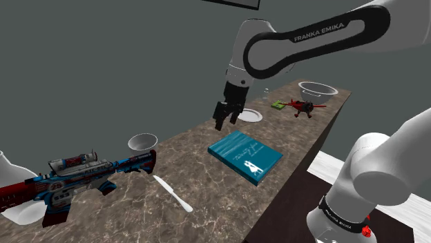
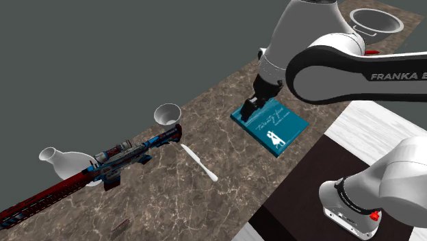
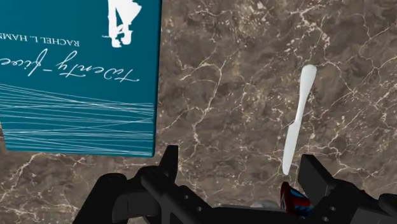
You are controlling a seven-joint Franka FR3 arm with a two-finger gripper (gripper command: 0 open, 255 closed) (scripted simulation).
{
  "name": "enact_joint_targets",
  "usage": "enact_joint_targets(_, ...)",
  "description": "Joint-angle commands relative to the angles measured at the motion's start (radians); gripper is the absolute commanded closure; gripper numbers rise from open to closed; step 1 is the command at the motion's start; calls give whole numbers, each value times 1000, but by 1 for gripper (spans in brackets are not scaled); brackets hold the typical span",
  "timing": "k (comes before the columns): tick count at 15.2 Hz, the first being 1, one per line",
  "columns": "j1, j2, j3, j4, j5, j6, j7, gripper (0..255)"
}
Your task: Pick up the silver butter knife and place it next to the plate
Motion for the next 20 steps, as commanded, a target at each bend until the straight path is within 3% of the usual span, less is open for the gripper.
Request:
enact_joint_targets(1, 12, 61, 24, -4, 13, 63, 19, 0)
enact_joint_targets(10, 54, 374, 109, 83, 15, 280, 113, 0)
enact_joint_targets(20, 137, 753, 133, 292, -69, 437, 245, 0)
